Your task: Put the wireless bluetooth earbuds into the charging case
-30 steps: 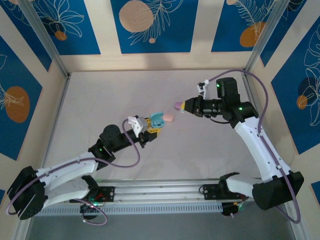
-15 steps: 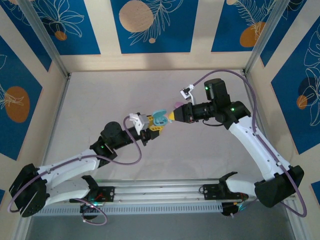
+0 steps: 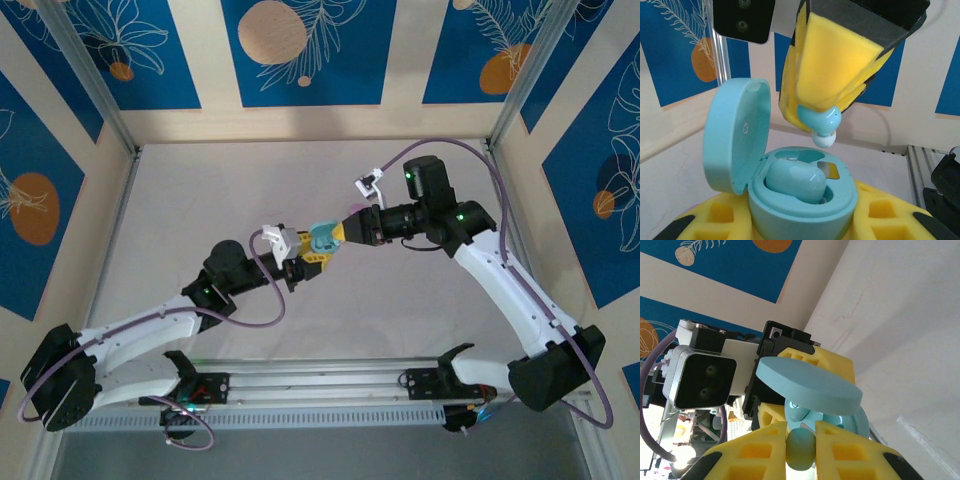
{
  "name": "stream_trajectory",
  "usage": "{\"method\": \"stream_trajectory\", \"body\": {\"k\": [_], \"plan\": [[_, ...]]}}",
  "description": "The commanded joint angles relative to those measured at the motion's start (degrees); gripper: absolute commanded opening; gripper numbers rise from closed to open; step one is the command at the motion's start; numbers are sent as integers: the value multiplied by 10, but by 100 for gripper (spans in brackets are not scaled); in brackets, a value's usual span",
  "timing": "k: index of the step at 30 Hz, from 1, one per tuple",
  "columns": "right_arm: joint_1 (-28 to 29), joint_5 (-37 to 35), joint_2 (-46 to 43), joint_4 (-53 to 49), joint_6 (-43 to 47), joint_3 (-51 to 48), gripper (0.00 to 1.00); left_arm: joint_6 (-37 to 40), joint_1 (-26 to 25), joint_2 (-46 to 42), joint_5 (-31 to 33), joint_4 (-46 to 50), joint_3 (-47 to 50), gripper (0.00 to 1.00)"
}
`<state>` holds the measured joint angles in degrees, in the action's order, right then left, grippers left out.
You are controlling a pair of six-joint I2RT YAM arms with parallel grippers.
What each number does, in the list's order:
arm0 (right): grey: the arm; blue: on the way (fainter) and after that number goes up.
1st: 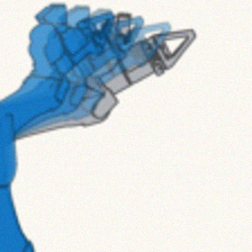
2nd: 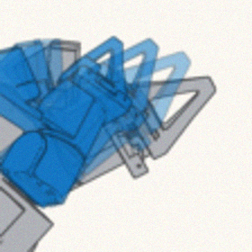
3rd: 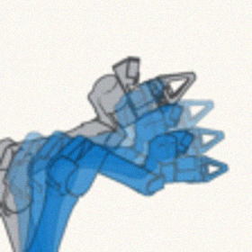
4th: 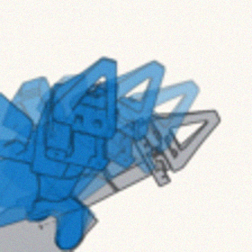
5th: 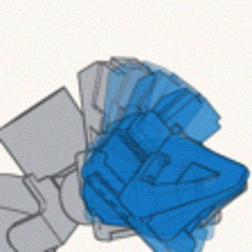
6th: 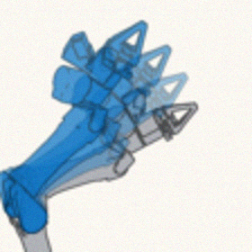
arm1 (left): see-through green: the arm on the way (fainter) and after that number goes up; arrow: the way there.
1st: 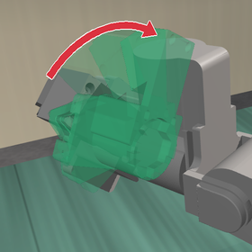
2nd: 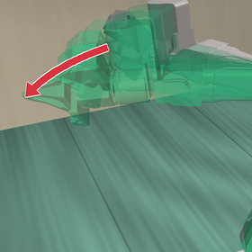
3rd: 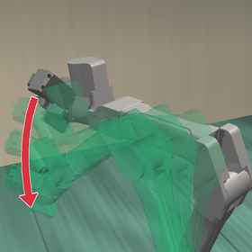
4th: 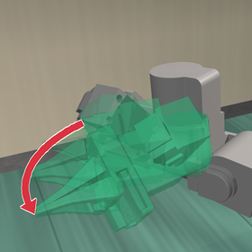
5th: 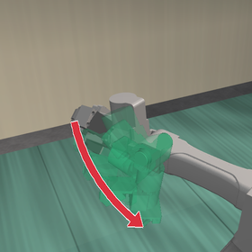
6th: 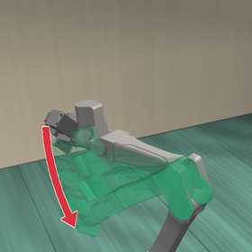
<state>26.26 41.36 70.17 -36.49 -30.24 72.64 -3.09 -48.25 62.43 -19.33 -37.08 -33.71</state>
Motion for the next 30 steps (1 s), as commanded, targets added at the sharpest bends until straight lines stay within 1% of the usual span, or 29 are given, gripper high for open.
{"method": "stream_trajectory", "body": {"k": [1, 11, 22, 30], "plan": [[5, 4, 5, 7, -4, 16, 19, -9, -7, 1, -20, -16, -24, 32], [6, -11, 22, -18, 16, 18, 20, -16, -6, 5, -29, -33, -24, 32], [6, -25, 22, -40, 31, 25, 29, -16, -6, 7, -27, -39, -23, 32], [6, -38, 20, -48, 31, 34, 33, -15, -6, 6, -24, -39, -21, 32]]}}
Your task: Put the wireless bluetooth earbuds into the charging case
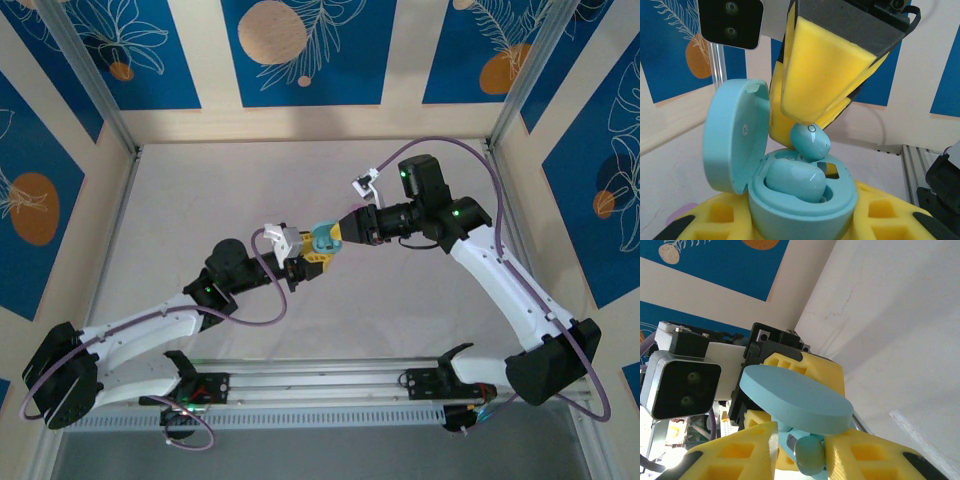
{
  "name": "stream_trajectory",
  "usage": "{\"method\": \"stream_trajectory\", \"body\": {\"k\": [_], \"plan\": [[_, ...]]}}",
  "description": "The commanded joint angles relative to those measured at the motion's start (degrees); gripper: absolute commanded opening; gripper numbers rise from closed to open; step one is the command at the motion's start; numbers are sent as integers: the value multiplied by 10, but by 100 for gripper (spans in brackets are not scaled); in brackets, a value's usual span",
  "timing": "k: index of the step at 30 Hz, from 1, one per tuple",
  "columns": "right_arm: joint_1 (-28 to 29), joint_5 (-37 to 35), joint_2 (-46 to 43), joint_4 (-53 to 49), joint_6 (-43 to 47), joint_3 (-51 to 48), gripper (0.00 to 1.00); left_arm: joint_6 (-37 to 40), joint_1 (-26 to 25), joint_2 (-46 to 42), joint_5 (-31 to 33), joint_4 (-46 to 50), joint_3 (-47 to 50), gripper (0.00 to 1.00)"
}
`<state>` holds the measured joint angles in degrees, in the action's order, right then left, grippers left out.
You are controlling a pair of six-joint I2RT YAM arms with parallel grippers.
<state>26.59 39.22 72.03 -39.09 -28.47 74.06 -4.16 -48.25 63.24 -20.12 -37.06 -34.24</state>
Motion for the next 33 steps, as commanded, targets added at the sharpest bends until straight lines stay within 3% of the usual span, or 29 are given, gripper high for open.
{"method": "stream_trajectory", "body": {"k": [1, 23, 29, 33], "plan": [[3, -21, 0, -25, 13, 22, 34, -4, -6, -3, -15, -39, -16, 32], [-8, -29, -44, -20, 2, 31, 48, 4, -6, -8, -3, -29, -10, 32], [-9, -14, -31, -39, 9, 28, 40, 3, -6, -6, -4, -29, -13, 32], [-6, -12, -22, -46, 13, 28, 28, 2, -6, -6, -4, -30, -14, 32]]}}
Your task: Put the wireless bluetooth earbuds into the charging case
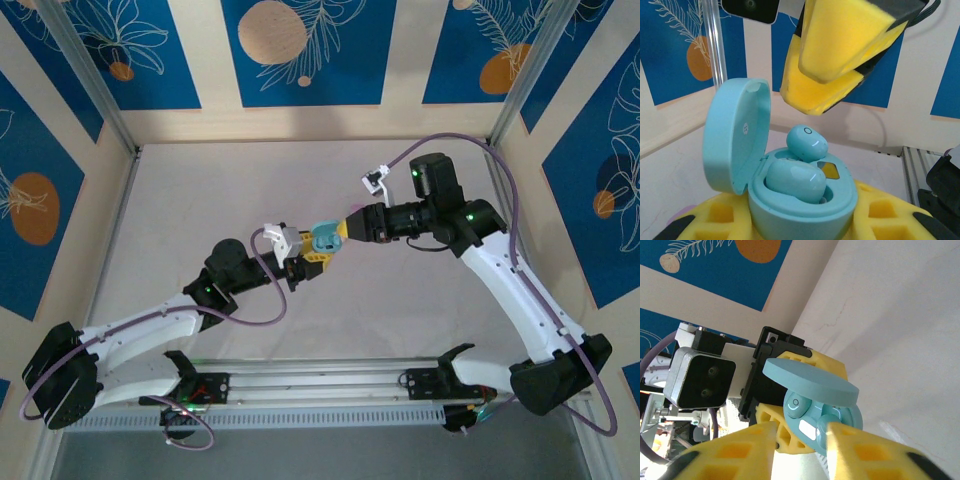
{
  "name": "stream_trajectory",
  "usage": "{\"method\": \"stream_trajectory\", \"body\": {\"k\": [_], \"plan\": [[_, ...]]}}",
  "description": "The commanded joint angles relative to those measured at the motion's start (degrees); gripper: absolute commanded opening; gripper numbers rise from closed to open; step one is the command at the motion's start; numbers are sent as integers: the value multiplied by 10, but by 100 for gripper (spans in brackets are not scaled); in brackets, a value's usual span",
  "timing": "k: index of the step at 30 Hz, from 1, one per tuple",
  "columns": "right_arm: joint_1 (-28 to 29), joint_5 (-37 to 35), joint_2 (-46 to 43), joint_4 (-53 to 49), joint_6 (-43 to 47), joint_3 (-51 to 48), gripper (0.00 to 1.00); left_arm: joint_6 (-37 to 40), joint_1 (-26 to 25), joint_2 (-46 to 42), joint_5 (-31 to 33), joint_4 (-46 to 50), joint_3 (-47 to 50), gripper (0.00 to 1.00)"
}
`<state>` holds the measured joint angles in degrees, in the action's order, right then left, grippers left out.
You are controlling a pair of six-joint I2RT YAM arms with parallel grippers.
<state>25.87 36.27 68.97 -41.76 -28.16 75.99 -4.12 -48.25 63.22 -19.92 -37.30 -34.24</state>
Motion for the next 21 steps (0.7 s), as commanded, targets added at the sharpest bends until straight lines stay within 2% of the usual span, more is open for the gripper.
{"method": "stream_trajectory", "body": {"k": [1, 14, 19, 21], "plan": [[2, 14, 11, -23, 12, 10, 27, 2, -7, -6, -5, -27, -13, 32], [23, 17, 36, -15, 15, 14, 22, 1, -6, -6, -10, -23, -14, 32], [22, -4, 35, -29, 20, 23, 25, 3, -6, -12, -5, -20, -11, 32], [18, -20, 24, -36, 21, 26, 31, 4, -6, -15, -2, -19, -10, 32]]}}
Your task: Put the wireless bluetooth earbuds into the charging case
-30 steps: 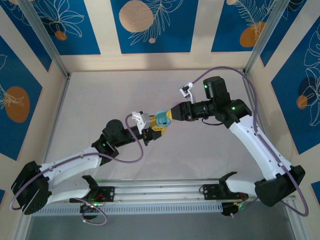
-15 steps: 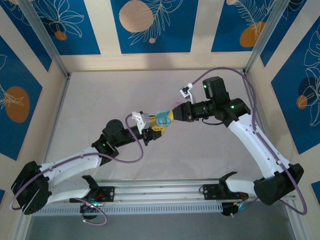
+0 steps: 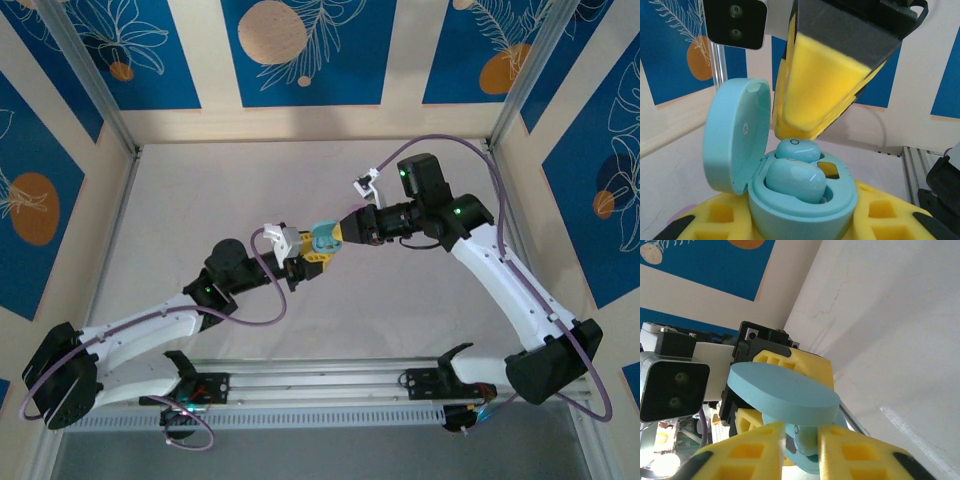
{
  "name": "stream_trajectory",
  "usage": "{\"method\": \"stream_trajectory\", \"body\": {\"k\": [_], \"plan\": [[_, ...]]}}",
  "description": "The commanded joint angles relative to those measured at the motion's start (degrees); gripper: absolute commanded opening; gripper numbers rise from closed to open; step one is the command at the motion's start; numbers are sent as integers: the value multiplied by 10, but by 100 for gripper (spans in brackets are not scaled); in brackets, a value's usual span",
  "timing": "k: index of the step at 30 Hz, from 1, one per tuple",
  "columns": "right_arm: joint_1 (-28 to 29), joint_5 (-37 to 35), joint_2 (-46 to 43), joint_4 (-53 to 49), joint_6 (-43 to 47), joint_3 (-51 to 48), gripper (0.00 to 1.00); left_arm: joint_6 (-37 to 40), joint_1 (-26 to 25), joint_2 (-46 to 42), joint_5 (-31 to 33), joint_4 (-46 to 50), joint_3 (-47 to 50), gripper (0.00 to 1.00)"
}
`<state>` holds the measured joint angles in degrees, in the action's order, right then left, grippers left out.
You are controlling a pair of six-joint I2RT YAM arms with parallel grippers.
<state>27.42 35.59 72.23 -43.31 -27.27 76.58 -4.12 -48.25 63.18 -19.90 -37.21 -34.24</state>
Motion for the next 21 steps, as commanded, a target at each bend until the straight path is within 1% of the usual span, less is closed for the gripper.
{"method": "stream_trajectory", "body": {"k": [1, 5, 8, 12, 14, 16, 18, 21], "plan": [[-2, -20, -15, -20, 10, 19, 31, 5, -6, -16, -1, -19, -10, 32], [-27, -49, -47, -17, -2, 7, 32, 7, -6, -15, -3, -19, -9, 32], [-45, -53, -65, 5, -22, -4, 34, 8, -6, -12, -9, -21, -10, 32], [-51, -60, -76, 59, -70, -7, 43, 10, -6, -8, -18, -20, -8, 32], [-51, -68, -69, 78, -96, 0, 48, 10, -6, -5, -24, -19, -8, 32], [-50, -72, -50, 77, -107, 17, 50, 10, -6, -2, -28, -19, -10, 32], [-44, -77, -24, 63, -109, 38, 56, 8, -6, 2, -32, -20, -13, 32], [-31, -92, 8, 40, -104, 58, 58, 6, -6, 5, -35, -19, -19, 32]]}}
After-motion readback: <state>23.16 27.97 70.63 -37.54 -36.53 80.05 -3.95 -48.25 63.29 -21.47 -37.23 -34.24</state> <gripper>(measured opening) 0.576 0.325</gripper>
